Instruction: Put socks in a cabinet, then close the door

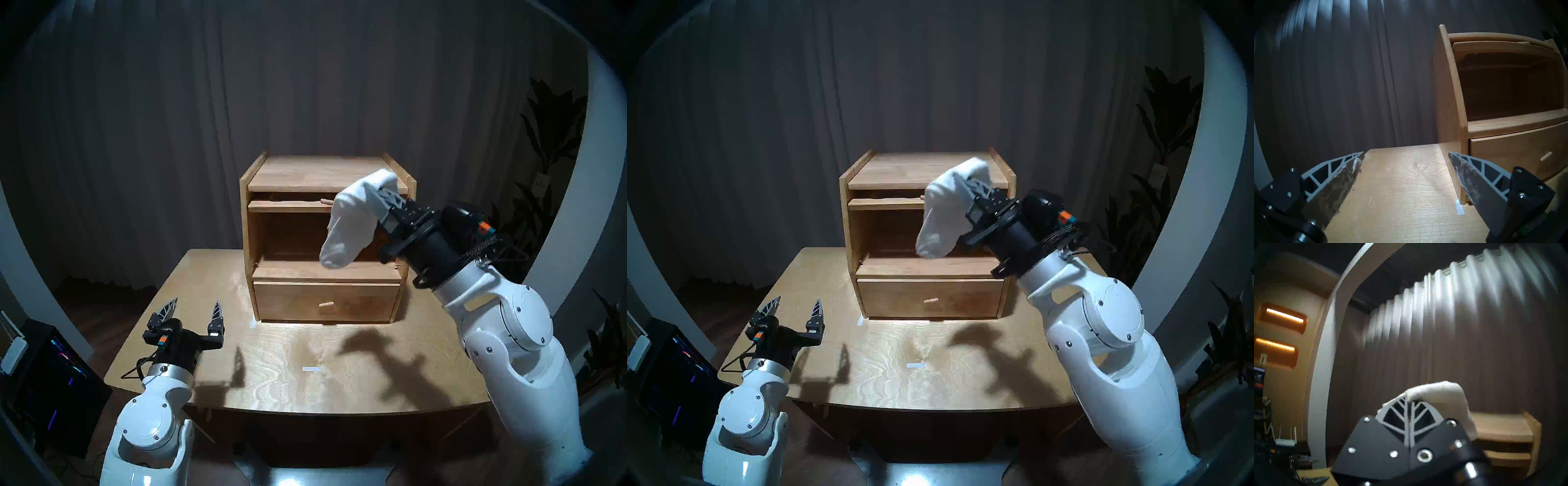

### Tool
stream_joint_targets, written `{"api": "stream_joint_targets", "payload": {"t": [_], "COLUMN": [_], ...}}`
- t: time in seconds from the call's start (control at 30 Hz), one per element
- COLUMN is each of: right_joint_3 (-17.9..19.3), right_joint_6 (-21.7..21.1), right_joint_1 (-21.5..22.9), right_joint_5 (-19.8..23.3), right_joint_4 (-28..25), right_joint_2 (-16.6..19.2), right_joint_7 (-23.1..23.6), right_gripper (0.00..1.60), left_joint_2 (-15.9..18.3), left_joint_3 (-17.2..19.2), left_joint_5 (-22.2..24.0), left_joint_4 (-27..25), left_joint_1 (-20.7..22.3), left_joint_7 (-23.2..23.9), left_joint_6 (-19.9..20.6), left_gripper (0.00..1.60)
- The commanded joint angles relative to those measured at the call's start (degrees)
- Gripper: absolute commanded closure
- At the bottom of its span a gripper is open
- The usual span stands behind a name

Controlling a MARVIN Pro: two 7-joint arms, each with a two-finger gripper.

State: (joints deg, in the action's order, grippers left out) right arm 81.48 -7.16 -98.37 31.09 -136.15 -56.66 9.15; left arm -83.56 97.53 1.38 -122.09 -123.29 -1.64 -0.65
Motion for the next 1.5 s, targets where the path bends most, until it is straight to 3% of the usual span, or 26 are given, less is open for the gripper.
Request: {"api": "stream_joint_targets", "payload": {"t": [0.0,0.07,0.2,0.47,0.57,0.6,0.77,0.83,0.87,1.23,1.47], "right_joint_3": [0.97,-0.69,-3.97,-7.95,-7.82,-7.19,-6.45,-8.59,-8.09,-11.83,-11.04], "right_joint_6": [-7.23,-9.32,-9.71,-5.44,-5.18,-4.38,-3.6,-4.25,-3.02,-0.57,1.03], "right_joint_1": [-2.63,-0.08,4.77,8.99,11.33,10.24,14.03,18.72,15.88,23.1,26.65], "right_joint_5": [-6.85,-8.51,-6.88,-8.08,-8.73,-8.46,-8.39,-8.59,-8.77,-10.67,-13.28], "right_joint_4": [-3.85,-1.82,3.39,10.53,12.24,11.79,17.64,22.27,21.39,32.2,37.25], "right_joint_2": [3.61,1.68,-3.01,-8.37,-10.82,-9.78,-13.83,-16.11,-15.78,-21.6,-23.84], "right_joint_7": [-6.53,-8.15,-9.46,-10.53,-11.19,-11.4,-12.34,-12.52,-12.44,-12.52,-12.99], "right_gripper": [1.6,1.6,1.6,1.6,1.6,1.6,1.6,1.6,1.6,1.6,1.6], "left_joint_2": [-0.1,-0.08,-0.03,0.08,0.12,0.13,0.2,0.23,0.23,0.36,0.45], "left_joint_3": [-0.09,-0.08,-0.1,-0.13,-0.15,-0.15,-0.17,-0.18,-0.18,-0.22,-0.25], "left_joint_5": [0.34,0.4,0.45,0.54,0.57,0.58,0.65,0.68,0.69,0.79,0.86], "left_joint_4": [-1.99,-2.08,-2.08,-1.96,-1.88,-1.87,-1.82,-1.87,-1.88,-1.99,-1.97], "left_joint_1": [-0.1,-0.16,-0.17,-0.1,-0.06,-0.05,-0.03,-0.06,-0.07,-0.16,-0.15], "left_joint_7": [0.16,0.16,0.13,0.06,0.03,0.02,-0.02,-0.04,-0.04,-0.13,-0.2], "left_joint_6": [-0.14,-0.07,-0.06,-0.13,-0.16,-0.16,-0.18,-0.17,-0.16,-0.12,-0.13], "left_gripper": [0.0,0.0,0.0,0.0,0.0,0.0,0.0,0.0,0.0,0.0,0.0]}}
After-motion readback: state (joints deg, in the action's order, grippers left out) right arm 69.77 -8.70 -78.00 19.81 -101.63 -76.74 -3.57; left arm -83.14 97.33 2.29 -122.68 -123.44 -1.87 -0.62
